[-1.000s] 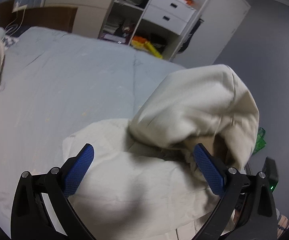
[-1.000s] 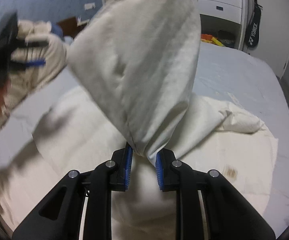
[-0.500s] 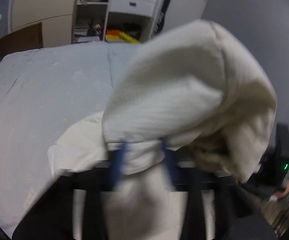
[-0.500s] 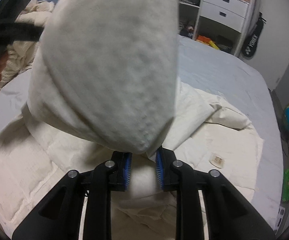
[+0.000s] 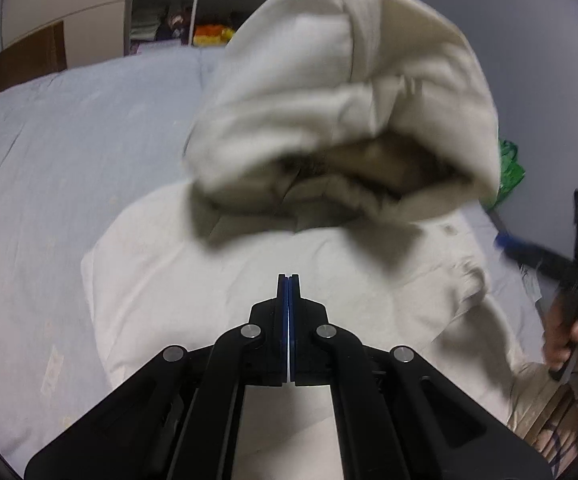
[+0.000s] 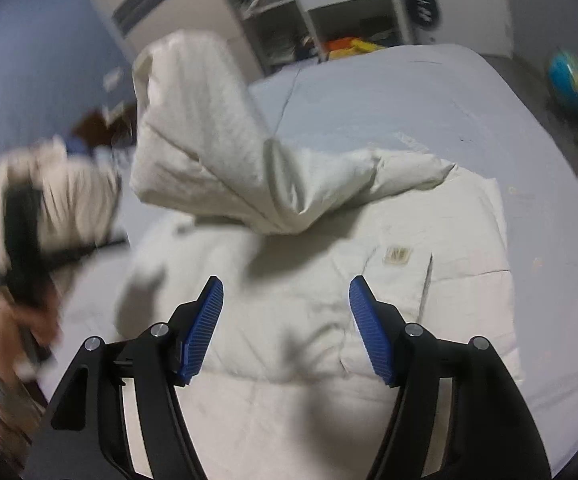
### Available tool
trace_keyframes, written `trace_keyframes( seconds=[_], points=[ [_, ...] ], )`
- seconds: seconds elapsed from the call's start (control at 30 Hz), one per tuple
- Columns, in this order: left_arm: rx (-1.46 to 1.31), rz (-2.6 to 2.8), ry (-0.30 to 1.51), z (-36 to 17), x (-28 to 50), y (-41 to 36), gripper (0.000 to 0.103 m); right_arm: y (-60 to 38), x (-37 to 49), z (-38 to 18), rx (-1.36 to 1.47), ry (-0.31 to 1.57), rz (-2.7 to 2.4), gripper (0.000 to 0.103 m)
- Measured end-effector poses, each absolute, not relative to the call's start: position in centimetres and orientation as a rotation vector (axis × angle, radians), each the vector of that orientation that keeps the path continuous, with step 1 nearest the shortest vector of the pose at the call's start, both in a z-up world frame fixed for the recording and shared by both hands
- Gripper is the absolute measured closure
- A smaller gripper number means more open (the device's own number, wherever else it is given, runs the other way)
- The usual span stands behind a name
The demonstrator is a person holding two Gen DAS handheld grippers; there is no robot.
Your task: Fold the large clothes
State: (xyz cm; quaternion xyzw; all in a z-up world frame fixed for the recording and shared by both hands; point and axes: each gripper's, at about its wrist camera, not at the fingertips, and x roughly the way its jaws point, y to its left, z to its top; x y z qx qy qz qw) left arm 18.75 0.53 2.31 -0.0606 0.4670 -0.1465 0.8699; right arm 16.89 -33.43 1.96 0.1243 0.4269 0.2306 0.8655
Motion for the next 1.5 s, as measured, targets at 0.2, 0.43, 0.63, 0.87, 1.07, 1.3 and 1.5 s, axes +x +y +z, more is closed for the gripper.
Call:
trace_keyframes(
  seconds=[0.2, 0.43, 0.63, 0.87, 1.07, 1.3, 1.5],
  points=[
    [-0.215, -0.270, 0.971, 2.5, 17.5, 2.8, 0.102, -33.2, 21.0, 3.2, 0.368, 0.852, 0.484, 0.030],
    [-0.297, -0.254, 0.966, 2.6, 17.7, 3.3, 0.096, -30.0, 32.5, 5.1, 0.441, 0.901, 0.470, 0.015],
    [-0.351, -0.229, 0.962, 2.8, 17.9, 4.7, 0.082, -28.2, 39.5, 3.9, 0.392, 0.953, 0.324, 0.015],
    [-0.407, -0.206, 0.935, 2.9, 18.8, 6.3, 0.032, -28.1, 44.6, 1.0, 0.387, 0.983, 0.284, 0.015],
    [-0.416, -0.175, 0.939, 2.1, 19.7, 7.1, 0.018, -28.5, 49.3, -2.4, 0.470, 1.024, 0.280, 0.015],
    [-0.429, -0.051, 0.950, 1.1, 19.9, 8.8, 0.007, -28.4, 51.9, -7.3, 0.575, 1.108, 0.290, 0.015],
    [-0.432, -0.026, 0.973, 0.7, 20.0, 9.4, 0.007, -26.1, 51.4, -8.5, 0.494, 1.090, 0.295, 0.071]
  ],
)
